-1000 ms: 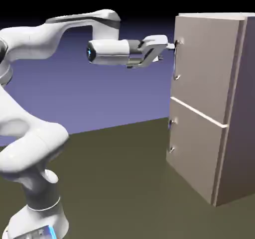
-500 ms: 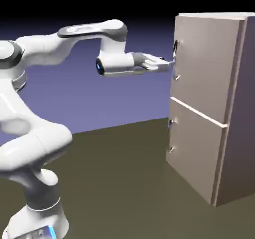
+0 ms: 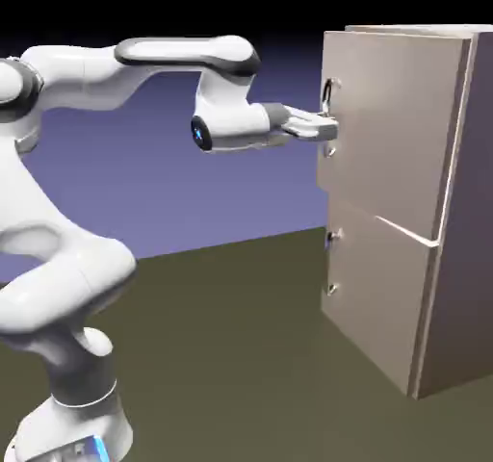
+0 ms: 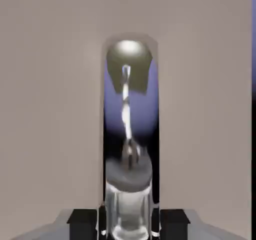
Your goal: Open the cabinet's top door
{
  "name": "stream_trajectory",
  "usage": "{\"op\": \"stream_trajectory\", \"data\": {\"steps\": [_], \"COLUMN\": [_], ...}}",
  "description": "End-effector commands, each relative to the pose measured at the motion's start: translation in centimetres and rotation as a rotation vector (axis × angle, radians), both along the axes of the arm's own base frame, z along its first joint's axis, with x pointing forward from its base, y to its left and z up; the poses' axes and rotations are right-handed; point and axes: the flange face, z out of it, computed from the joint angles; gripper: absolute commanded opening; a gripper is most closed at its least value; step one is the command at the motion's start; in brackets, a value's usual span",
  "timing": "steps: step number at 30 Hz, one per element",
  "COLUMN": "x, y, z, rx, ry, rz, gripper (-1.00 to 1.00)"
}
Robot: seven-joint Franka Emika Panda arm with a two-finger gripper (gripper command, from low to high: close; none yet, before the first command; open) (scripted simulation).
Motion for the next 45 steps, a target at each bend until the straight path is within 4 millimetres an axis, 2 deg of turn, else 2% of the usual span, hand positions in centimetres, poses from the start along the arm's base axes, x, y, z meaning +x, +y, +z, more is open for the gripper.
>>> {"op": "stream_trajectory", "data": {"steps": [1,10,17,25,35,45], "x": [-0.5,-5.1,-8.6,-11.5,-13.8,-13.9], "y": [-0.3,-4.3,-8.5,-13.8,-21.8,-30.5], "z": [0.0,0.0,0.0,0.0,0.0,0.0], "rx": [0.001,0.001,0.001,0.001,0.001,0.001], "ry": [0.000,0.000,0.000,0.000,0.000,0.000], "rz": [0.018,0.210,0.380,0.572,0.833,1.107], "gripper": [-1.00,-1.00,-1.00,-1.00,-1.00,-1.00]}}
